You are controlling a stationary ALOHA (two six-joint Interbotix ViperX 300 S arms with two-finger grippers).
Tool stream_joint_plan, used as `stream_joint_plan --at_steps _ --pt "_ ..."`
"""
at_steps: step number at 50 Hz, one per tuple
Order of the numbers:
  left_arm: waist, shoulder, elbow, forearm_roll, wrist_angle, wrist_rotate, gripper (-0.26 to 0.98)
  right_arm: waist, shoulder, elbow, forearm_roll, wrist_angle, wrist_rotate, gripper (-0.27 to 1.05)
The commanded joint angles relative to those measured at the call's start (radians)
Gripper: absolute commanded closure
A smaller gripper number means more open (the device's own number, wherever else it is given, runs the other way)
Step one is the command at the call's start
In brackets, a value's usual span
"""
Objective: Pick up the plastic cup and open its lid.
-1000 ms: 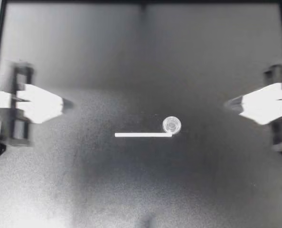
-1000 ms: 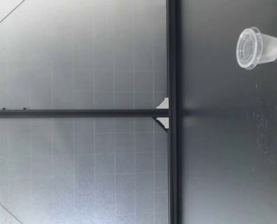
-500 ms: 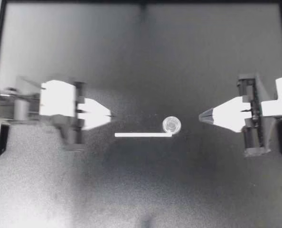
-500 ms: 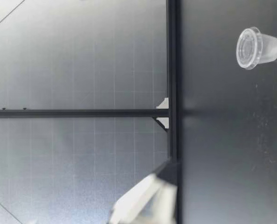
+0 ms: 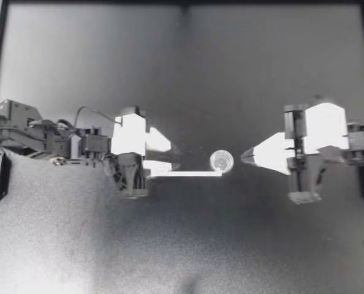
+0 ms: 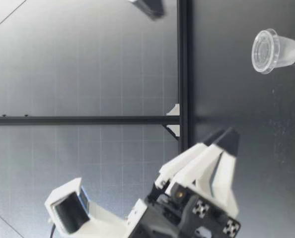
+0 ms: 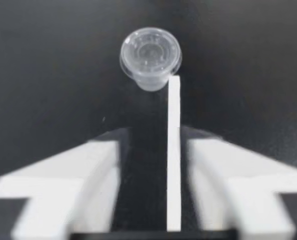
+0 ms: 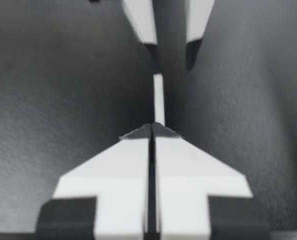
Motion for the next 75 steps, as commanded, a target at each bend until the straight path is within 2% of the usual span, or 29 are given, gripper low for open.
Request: stream_joint_plan --at_steps 1,17,46,75 --pt "-0.008 0.006 -0.032 0.002 -0.006 0.002 0.21 -0.017 0.037 -0.035 0.003 -0.003 0.000 0.95" --pt "-0.011 0.146 -0.121 0.000 -0.049 0.002 0.21 -0.034 0.178 -0.080 0.003 0.000 -0.002 0.95" --pt "-0.011 0.275 -0.218 0.000 -0.121 0.002 0.22 -0.043 0.267 -0.089 0.003 0.003 -0.003 0.95" --pt "0.003 0.308 -0.241 -0.002 -0.135 0.000 0.22 -0.063 0.353 -0.089 0.014 0.038 0.000 0.95"
